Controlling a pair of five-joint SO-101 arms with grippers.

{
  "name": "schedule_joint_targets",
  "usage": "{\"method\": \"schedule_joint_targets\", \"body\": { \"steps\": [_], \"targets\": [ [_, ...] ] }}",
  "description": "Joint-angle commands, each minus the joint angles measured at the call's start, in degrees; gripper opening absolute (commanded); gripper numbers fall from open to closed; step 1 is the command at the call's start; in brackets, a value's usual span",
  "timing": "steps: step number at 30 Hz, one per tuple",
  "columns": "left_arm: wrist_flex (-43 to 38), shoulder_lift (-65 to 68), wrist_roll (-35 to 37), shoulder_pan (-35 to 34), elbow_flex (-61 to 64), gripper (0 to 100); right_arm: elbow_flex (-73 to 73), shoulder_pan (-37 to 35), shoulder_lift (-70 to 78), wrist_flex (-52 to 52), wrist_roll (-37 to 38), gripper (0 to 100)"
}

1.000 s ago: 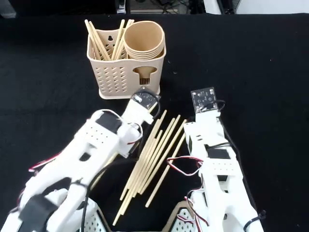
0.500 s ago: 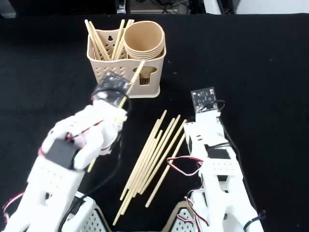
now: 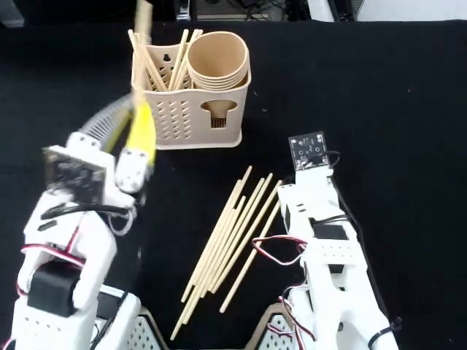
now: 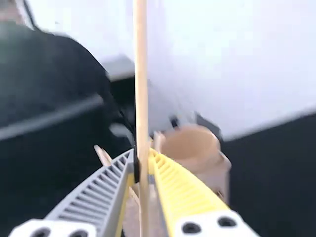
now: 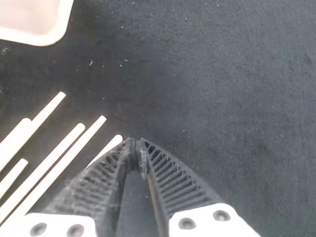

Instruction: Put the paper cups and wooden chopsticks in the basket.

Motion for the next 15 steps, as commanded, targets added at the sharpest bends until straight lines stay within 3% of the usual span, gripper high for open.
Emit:
{"method": "schedule_joint_targets", "body": {
  "steps": [1, 6, 15],
  "targets": [
    [-18.90, -0.44, 3.25, -5.49, 2.95, 3, -0.31, -0.26, -1.27, -1.23, -0.09, 2.2],
    [-36.04, -0.09, 11.69, -8.40, 9.10, 3, -0.31, -0.26, -1.27, -1.23, -0.09, 2.2],
    [-44.84, 19.43, 15.91, -8.31, 1.45, 3, -0.13, -0.26, -1.19, -2.37, -0.18, 2.3]
  ]
}}
